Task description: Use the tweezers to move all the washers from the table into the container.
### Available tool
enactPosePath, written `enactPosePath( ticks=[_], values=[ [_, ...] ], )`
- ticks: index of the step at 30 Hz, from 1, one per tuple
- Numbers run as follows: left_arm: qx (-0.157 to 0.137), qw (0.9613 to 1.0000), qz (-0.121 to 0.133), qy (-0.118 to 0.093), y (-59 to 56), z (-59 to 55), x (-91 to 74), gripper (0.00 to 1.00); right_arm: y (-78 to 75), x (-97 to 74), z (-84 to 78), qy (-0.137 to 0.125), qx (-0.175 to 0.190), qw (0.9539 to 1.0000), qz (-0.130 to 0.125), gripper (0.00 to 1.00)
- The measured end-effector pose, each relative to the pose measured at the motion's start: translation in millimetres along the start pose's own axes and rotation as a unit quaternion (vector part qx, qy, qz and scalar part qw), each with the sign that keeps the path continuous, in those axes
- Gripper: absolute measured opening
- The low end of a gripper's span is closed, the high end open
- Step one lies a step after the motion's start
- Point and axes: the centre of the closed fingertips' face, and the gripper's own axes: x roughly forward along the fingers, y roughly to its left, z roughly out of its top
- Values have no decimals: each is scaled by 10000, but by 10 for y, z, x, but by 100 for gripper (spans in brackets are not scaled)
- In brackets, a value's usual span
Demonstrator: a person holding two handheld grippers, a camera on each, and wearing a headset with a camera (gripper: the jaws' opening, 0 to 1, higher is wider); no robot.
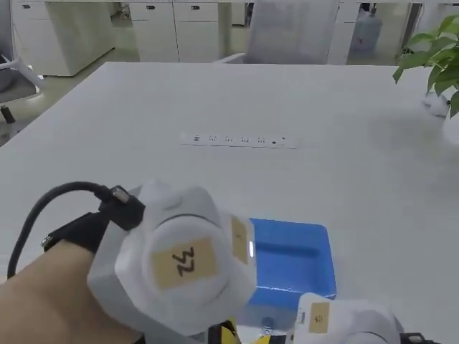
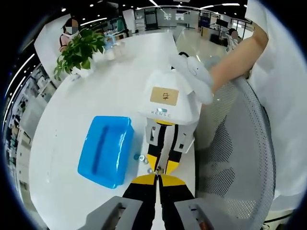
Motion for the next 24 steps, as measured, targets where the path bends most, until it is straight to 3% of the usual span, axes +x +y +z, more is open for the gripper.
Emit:
enactPosePath(
  ticks=[2,4,8,9,10,11,13,17,18,20,22,24],
  values=[
    [51,10000,-66,4,0,3,2,0,22,-44,69,-99,-70,9999,15,19],
    [97,9999,-141,-2,-7,12,9,0,16,-110,193,-285,-294,9992,-24,15],
    [218,9995,-218,-16,-10,35,29,0,-29,-163,297,-383,-168,9991,-35,11],
    [196,9996,-185,-40,6,42,38,0,65,-152,225,-176,-331,9988,302,4],
    [144,9997,-187,-17,13,28,49,0,-14,-143,268,-320,-284,9991,47,4],
    [78,9999,-143,-16,40,7,55,0,-13,-136,265,-303,-279,9991,61,3],
    [-401,9990,-108,-192,62,-22,73,0,-29,-138,266,-259,-187,9995,53,3],
    [-1001,9930,175,-609,81,-130,7,0,-24,-156,246,-211,-21,9998,7,3],
    [-1136,9908,212,-703,69,-147,-10,0,-25,-164,238,-204,36,9998,-15,3],
    [-1528,9819,435,-1028,58,-203,-57,4,-50,-205,210,-227,286,9993,-104,2],
    [-1995,9687,578,-1356,18,-257,-91,8,-95,-246,181,-307,580,9976,-215,2],
    [-2402,9499,822,-1822,4,-264,-125,12,-108,-279,145,-346,667,9969,-215,2]
  ],
)
